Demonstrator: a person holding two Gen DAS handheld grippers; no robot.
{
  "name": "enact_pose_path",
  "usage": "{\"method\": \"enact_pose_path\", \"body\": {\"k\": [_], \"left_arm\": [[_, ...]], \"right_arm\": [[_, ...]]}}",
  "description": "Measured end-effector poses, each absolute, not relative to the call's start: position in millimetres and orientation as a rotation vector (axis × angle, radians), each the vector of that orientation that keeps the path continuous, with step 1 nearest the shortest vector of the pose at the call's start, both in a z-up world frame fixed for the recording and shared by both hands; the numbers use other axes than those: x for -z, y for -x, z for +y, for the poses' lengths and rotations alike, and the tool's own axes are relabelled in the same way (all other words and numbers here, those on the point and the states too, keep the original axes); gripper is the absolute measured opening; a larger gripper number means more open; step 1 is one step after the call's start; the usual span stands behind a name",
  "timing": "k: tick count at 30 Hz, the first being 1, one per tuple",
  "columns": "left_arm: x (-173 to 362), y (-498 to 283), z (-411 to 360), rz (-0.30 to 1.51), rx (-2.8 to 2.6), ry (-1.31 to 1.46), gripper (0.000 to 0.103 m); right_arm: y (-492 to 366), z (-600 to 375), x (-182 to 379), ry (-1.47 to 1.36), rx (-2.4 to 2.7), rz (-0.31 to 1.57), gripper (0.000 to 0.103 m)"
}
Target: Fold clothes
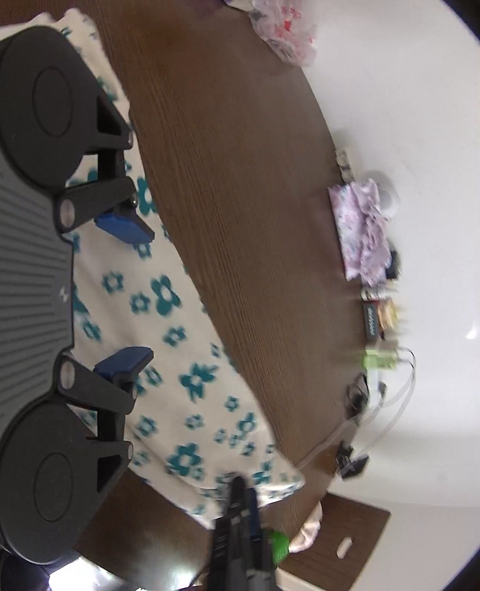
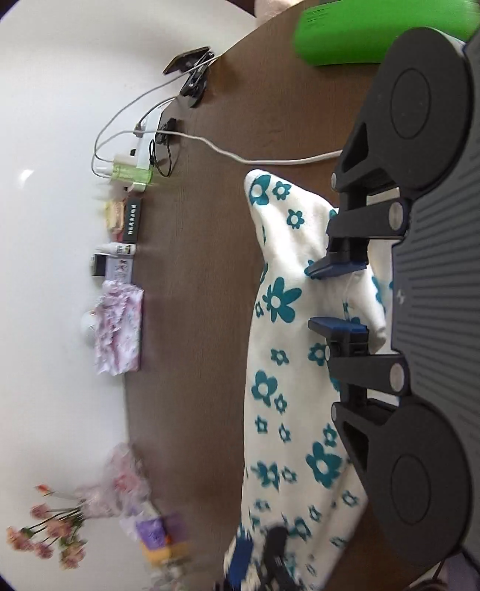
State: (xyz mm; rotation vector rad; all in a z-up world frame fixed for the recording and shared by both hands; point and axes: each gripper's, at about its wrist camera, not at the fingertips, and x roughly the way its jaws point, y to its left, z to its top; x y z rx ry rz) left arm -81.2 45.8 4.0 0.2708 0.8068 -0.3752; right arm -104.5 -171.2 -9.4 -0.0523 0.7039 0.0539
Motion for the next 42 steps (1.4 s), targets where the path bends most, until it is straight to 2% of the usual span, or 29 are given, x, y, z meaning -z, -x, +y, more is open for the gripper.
{"method": "enact_pose_path", "body": {"k": [4, 8, 11, 12, 16, 17, 19, 20, 26, 30, 32, 33, 34, 35, 39, 41, 42], "left_arm": [[-14.5, 68.7, 57.2, 0.822, 0.335, -0.275, 0.057], [-38.7, 72.9, 85.1, 0.751, 0.286, -0.284, 0.06], [-30.9, 72.2, 116.8, 0.763, 0.238, -0.269, 0.063], [-26.6, 69.4, 125.8, 0.77, 0.232, -0.255, 0.063], [-3.7, 48.0, 138.5, 0.798, 0.278, -0.228, 0.06], [2.1, 42.8, 137.9, 0.815, 0.299, -0.234, 0.044], [6.6, 37.3, 136.3, 0.827, 0.333, -0.22, 0.02], [6.6, 35.5, 136.7, 0.827, 0.342, -0.203, 0.014], [12.9, 47.4, 107.1, 0.819, 0.262, -0.028, 0.009], [2.8, 47.0, 74.0, 0.907, 0.379, 0.119, 0.013], [-6.9, 52.4, 82.4, 0.89, 0.425, 0.149, 0.021], [-11.2, 57.0, 88.7, 0.866, 0.425, 0.141, 0.028], [-15.6, 61.6, 95.0, 0.842, 0.425, 0.133, 0.049], [-19.1, 66.5, 101.3, 0.818, 0.423, 0.126, 0.061], [-3.0, 87.0, 111.6, 0.824, 0.428, 0.197, 0.059], [6.2, 95.6, 103.5, 0.853, 0.414, 0.158, 0.051], [7.0, 104.3, 99.6, 0.838, 0.418, 0.118, 0.05]], "right_arm": [[2.6, -158.2, 9.5, 0.121, -0.028, 0.756, 0.027], [-91.9, -167.9, 10.6, -0.118, -0.017, 0.696, 0.029], [-66.7, -185.5, -7.5, -0.342, -0.123, 0.638, 0.034], [-49.9, -182.7, -9.7, -0.32, -0.124, 0.639, 0.037], [-13.8, -131.2, 6.6, -0.073, -0.177, 0.734, 0.035], [-12.3, -120.3, 12.1, -0.032, -0.18, 0.749, 0.035], [-13.9, -109.3, 16.8, 0.02, -0.161, 0.75, 0.033], [-14.7, -103.8, 19.2, 0.045, -0.152, 0.75, 0.033], [-56.5, -126.4, 21.6, -0.005, -0.14, 0.735, 0.036], [-96.9, -131.7, 22.7, -0.002, -0.131, 0.721, 0.036], [-83.8, -137.0, 9.9, -0.021, -0.138, 0.725, 0.031], [-77.1, -139.7, 3.5, -0.03, -0.141, 0.726, 0.031], [-58.0, -141.6, -3.8, -0.048, -0.175, 0.708, 0.035], [-38.6, -141.8, -8.1, -0.066, -0.207, 0.706, 0.037], [41.1, -125.5, -8.7, -0.038, -0.323, 0.724, 0.036], [76.3, -119.1, -9.0, -0.019, -0.388, 0.703, 0.035], [94.2, -117.8, -9.1, 0.009, -0.428, 0.679, 0.034]]}}
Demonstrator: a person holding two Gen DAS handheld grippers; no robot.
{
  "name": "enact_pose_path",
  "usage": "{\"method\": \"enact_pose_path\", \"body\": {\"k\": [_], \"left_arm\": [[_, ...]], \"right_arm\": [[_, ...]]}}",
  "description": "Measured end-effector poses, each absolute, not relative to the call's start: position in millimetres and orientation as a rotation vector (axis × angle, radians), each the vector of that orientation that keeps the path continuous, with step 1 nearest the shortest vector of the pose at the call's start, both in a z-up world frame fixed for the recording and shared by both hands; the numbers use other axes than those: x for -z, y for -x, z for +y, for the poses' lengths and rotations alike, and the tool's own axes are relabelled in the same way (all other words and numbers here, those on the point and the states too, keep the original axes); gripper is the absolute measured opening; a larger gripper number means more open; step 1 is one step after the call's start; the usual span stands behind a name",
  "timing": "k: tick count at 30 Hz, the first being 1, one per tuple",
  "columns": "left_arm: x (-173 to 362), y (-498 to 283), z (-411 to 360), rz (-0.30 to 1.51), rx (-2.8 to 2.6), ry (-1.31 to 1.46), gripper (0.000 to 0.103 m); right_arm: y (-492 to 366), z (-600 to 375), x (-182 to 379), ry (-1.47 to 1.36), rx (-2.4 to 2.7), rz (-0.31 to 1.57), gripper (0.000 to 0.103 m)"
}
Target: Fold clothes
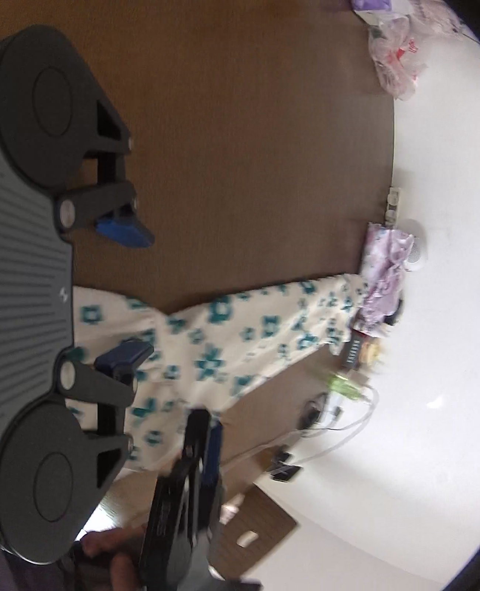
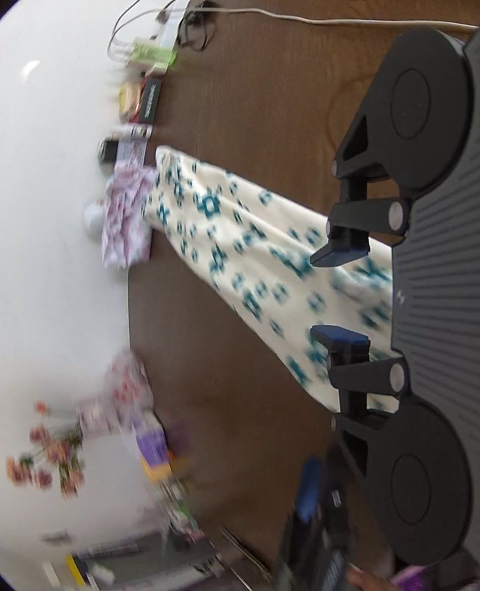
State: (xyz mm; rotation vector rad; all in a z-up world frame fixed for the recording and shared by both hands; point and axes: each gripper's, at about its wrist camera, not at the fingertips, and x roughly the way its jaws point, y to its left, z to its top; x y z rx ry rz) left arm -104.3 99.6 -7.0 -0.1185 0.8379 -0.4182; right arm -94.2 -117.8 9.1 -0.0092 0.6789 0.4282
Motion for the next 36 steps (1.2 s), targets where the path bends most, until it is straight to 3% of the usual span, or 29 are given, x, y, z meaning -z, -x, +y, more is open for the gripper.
{"method": "enact_pose_path", "body": {"k": [1, 6, 7, 12, 15, 19, 20, 24, 28, 36], "left_arm": [[7.8, 113.0, 95.7, 0.822, 0.422, 0.079, 0.048], [14.3, 138.7, 91.9, 0.799, 0.47, 0.101, 0.02], [15.2, 141.1, 88.2, 0.805, 0.475, 0.115, 0.011], [10.6, 160.8, 73.0, 0.793, 0.502, 0.115, 0.009], [7.2, 177.7, 76.5, 0.732, 0.575, 0.077, 0.022], [5.7, 210.5, 85.2, 0.585, 0.667, -0.082, 0.06], [6.0, 217.8, 87.4, 0.556, 0.683, -0.118, 0.063], [12.5, 243.2, 85.7, 0.462, 0.747, -0.213, 0.067], [26.5, 255.8, 78.0, 0.396, 0.775, -0.312, 0.071], [53.7, 256.2, 75.0, 0.313, 0.794, -0.511, 0.069]], "right_arm": [[109.0, -118.0, -7.9, 0.052, -0.44, 0.656, 0.034], [168.2, -122.7, -2.7, 0.144, -0.526, 0.604, 0.033], [175.4, -122.8, -2.0, 0.133, -0.543, 0.608, 0.032], [203.5, -107.3, 11.0, 0.176, -0.494, 0.629, 0.027], [219.7, -119.9, 5.3, 0.18, -0.477, 0.594, 0.03], [250.2, -150.0, -11.9, 0.223, -0.533, 0.498, 0.067], [256.5, -154.0, -11.9, 0.257, -0.541, 0.5, 0.071], [280.7, -160.9, -0.8, 0.39, -0.576, 0.517, 0.078], [290.0, -158.6, 19.6, 0.402, -0.615, 0.537, 0.078], [281.9, -121.6, 34.3, 0.55, -0.667, 0.363, 0.072]]}}
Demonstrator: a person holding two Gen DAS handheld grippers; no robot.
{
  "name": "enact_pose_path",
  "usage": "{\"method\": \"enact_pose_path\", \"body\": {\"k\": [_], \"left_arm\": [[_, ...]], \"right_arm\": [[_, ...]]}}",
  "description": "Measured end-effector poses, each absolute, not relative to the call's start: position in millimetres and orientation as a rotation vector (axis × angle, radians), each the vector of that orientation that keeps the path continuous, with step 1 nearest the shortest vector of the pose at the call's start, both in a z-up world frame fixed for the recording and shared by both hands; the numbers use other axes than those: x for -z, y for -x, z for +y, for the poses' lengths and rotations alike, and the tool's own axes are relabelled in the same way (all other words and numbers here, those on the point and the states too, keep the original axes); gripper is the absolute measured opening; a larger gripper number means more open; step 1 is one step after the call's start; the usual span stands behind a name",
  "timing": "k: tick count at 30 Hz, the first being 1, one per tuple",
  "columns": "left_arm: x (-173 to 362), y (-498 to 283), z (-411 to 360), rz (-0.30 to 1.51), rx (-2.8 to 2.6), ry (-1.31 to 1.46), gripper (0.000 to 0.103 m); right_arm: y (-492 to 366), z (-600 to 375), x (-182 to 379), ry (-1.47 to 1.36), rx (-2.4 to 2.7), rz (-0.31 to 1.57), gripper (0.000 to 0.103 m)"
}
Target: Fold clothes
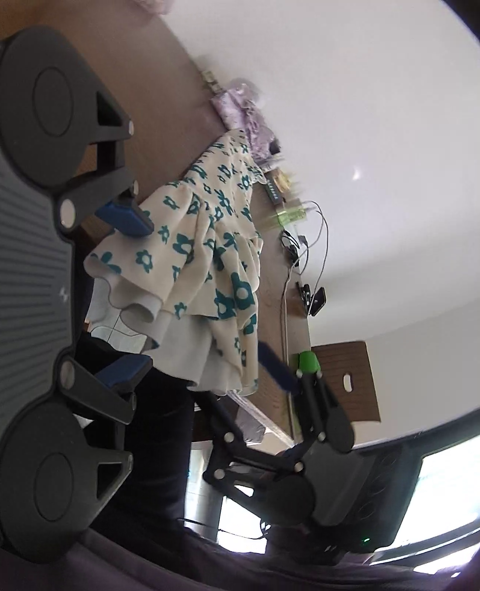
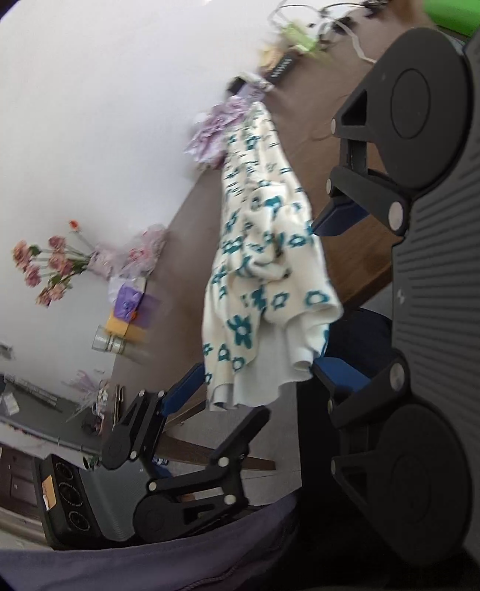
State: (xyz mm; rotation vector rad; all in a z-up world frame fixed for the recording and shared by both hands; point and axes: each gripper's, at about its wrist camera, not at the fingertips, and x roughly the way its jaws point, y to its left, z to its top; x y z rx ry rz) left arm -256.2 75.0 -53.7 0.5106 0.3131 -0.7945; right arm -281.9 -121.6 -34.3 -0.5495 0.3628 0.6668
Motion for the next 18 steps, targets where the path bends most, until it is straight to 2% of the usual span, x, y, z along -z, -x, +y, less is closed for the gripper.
{"method": "enact_pose_path", "body": {"k": [2, 4, 5, 6, 8, 9, 10, 11, 13, 18], "left_arm": [[57.5, 255.0, 72.5, 0.29, 0.79, -0.558, 0.053], [57.7, 253.8, 71.9, 0.269, 0.788, -0.587, 0.04], [55.4, 250.8, 73.5, 0.276, 0.796, -0.575, 0.034], [52.8, 247.8, 75.1, 0.285, 0.806, -0.562, 0.032], [46.5, 243.2, 78.6, 0.315, 0.842, -0.54, 0.024], [43.6, 242.4, 79.1, 0.326, 0.857, -0.538, 0.021], [40.5, 242.0, 79.2, 0.339, 0.87, -0.534, 0.013], [37.0, 241.5, 79.7, 0.352, 0.883, -0.523, 0.006], [28.0, 241.7, 83.3, 0.387, 0.927, -0.483, 0.005], [-5.9, 247.5, 101.4, 0.44, 1.066, -0.339, 0.005]], "right_arm": [[278.1, -116.0, 33.5, 0.568, -0.698, 0.341, 0.066], [272.8, -111.9, 32.5, 0.571, -0.729, 0.339, 0.051], [269.9, -111.9, 32.3, 0.564, -0.74, 0.349, 0.048], [267.0, -112.0, 32.1, 0.556, -0.751, 0.358, 0.041], [262.6, -113.6, 29.8, 0.531, -0.769, 0.377, 0.039], [261.0, -115.1, 27.8, 0.514, -0.776, 0.386, 0.033], [261.2, -116.5, 24.9, 0.501, -0.777, 0.387, 0.022], [261.7, -118.4, 21.8, 0.486, -0.777, 0.389, 0.018], [262.8, -123.1, 16.4, 0.46, -0.791, 0.412, 0.012], [275.7, -143.1, -4.5, 0.369, -0.914, 0.482, 0.011]]}}
